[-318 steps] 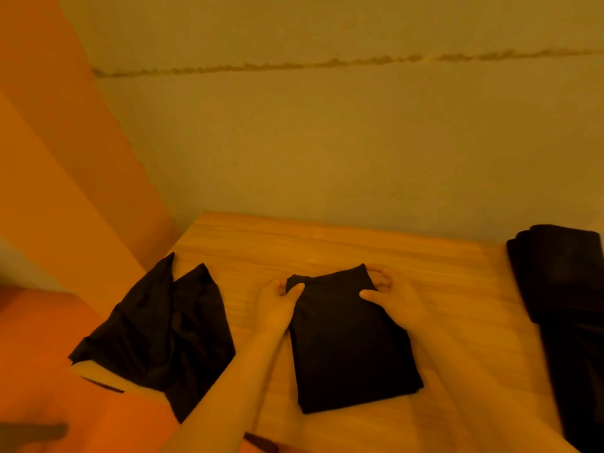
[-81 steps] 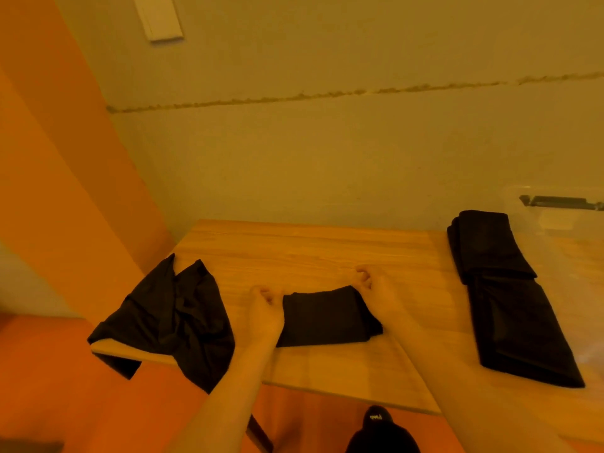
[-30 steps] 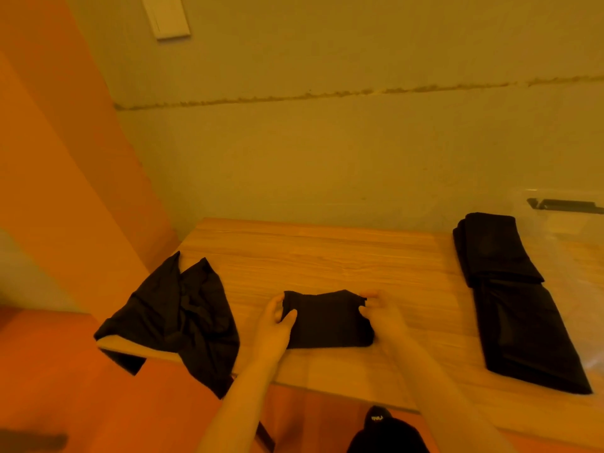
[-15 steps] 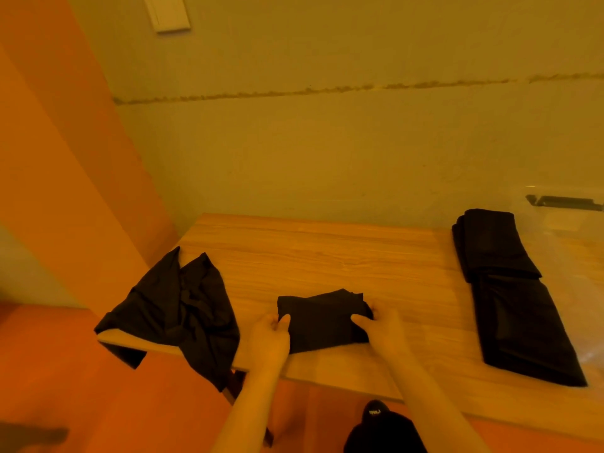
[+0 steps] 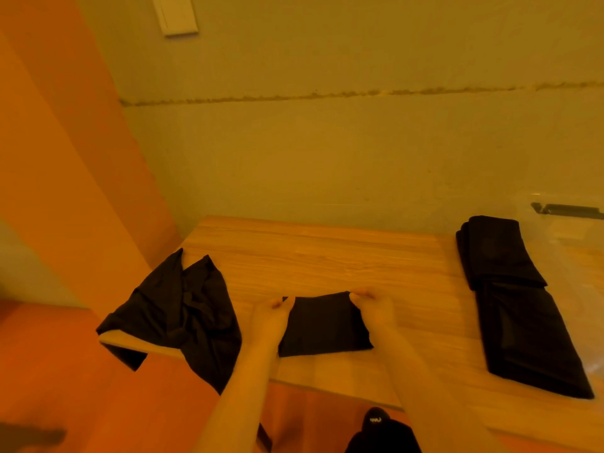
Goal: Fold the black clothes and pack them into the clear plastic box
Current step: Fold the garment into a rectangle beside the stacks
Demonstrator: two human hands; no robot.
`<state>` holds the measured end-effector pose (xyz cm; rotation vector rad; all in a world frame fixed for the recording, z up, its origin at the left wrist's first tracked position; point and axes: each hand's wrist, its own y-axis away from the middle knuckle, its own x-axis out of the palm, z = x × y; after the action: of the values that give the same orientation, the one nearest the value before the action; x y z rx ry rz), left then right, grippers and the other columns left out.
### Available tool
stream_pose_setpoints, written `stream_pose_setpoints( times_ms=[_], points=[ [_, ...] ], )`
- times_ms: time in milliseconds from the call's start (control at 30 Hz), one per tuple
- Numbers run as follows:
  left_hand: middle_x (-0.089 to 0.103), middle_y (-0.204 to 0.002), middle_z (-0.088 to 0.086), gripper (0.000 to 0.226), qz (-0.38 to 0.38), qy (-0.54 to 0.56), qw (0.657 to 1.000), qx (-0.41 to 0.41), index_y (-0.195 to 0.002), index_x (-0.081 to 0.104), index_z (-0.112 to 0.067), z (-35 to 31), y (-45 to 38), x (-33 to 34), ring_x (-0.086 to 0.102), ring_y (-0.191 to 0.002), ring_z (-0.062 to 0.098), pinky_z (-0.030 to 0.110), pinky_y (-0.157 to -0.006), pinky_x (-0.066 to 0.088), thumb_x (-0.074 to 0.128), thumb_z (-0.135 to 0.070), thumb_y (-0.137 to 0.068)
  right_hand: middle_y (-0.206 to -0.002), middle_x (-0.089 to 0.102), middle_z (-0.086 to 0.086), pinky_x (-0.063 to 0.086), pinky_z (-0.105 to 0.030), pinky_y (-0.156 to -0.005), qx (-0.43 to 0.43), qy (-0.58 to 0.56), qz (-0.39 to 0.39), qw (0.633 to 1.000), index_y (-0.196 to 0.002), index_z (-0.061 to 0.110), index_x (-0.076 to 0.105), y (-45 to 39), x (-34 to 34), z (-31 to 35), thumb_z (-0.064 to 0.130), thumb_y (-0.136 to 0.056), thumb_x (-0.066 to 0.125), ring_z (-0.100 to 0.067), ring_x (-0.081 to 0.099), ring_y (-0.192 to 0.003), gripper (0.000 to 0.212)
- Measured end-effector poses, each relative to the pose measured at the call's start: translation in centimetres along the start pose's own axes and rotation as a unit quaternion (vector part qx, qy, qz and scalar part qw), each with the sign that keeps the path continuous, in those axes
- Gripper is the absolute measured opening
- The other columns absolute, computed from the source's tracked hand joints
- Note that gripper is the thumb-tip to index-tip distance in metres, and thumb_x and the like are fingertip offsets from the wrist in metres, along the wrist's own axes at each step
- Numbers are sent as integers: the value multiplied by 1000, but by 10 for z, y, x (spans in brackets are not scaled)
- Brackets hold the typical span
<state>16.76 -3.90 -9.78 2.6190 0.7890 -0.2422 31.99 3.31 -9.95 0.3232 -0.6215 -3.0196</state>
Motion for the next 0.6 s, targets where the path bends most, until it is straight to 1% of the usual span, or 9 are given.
stream_pose_setpoints(
  times_ms=[100, 233, 300, 400, 467, 500, 533, 567, 600],
  points=[
    [46, -64, 5, 33, -77, -115, 987, 87, -73, 52, -7, 11, 9, 10, 41, -57, 13, 23, -55, 32, 44, -26, -98, -101, 62, -7, 41, -31, -77, -38, 6, -46, 998, -94, 13, 61, -1, -1, -9, 9, -92, 53, -17, 52, -89, 9],
    [37, -55, -2, 37, -125, -114, 980, 107, -62, 41, -16, 13, 7, 15, 34, -49, 10, 22, -46, 22, 42, -20, -99, -79, 56, 1, 37, -24, -56, -108, 74, -78, 988, -96, 9, 62, 2, 2, -14, 9, -95, 46, -11, 49, -70, 15],
    [36, -54, -2, 39, -124, -132, 976, 123, -59, 38, -18, 10, 7, 12, 32, -48, 10, 20, -45, 20, 41, -16, -99, -94, 62, -7, 40, -26, -57, -141, 107, -102, 979, -98, 11, 61, 3, 3, -18, 4, -94, 44, -17, 54, -76, 18],
    [41, -56, 0, 34, -165, -141, 963, 157, -64, 40, -19, 8, 11, 7, 36, -48, 13, 23, -46, 25, 44, -17, -97, -122, 53, -9, 51, -30, -70, -203, 176, -137, 953, -114, 9, 59, 2, -2, -22, -2, -90, 47, -23, 59, -93, 29],
    [52, -69, 1, 20, -185, -142, 950, 209, -77, 50, -18, 10, 19, 5, 47, -58, 13, 23, -51, 34, 46, -16, -97, -127, 52, -10, 53, -33, -79, -268, 211, -152, 928, -118, 9, 60, 3, -4, -22, -2, -90, 48, -26, 59, -102, 32],
    [58, -79, 1, 14, -180, -165, 932, 268, -86, 56, -16, 10, 24, 6, 52, -68, 13, 20, -57, 39, 46, -16, -96, -128, 54, -11, 53, -36, -85, -324, 239, -150, 903, -118, 9, 61, 5, -3, -21, -1, -91, 47, -27, 58, -108, 32],
    [63, -91, 1, 17, -159, -215, 902, 338, -95, 62, -15, 11, 29, 9, 57, -79, 13, 18, -68, 43, 45, -16, -96, -126, 58, -12, 52, -39, -89, -384, 284, -126, 869, -116, 9, 63, 8, -1, -22, 4, -92, 45, -29, 59, -111, 30],
    [66, -104, 0, 27, -118, -281, 866, 397, -105, 65, -15, 14, 31, 15, 61, -92, 15, 20, -82, 44, 41, -21, -95, -125, 60, -12, 49, -42, -92, -426, 339, -83, 835, -117, 9, 64, 9, 3, -25, 16, -96, 38, -30, 59, -112, 34],
    [62, -121, 0, 40, -63, -356, 832, 422, -118, 62, -16, 18, 31, 21, 59, -110, 16, 25, -96, 37, 32, -30, -95, -129, 57, -11, 43, -43, -98, -441, 405, -21, 801, -123, 10, 60, 10, 6, -29, 37, -99, 18, -28, 55, -119, 55]
  ],
)
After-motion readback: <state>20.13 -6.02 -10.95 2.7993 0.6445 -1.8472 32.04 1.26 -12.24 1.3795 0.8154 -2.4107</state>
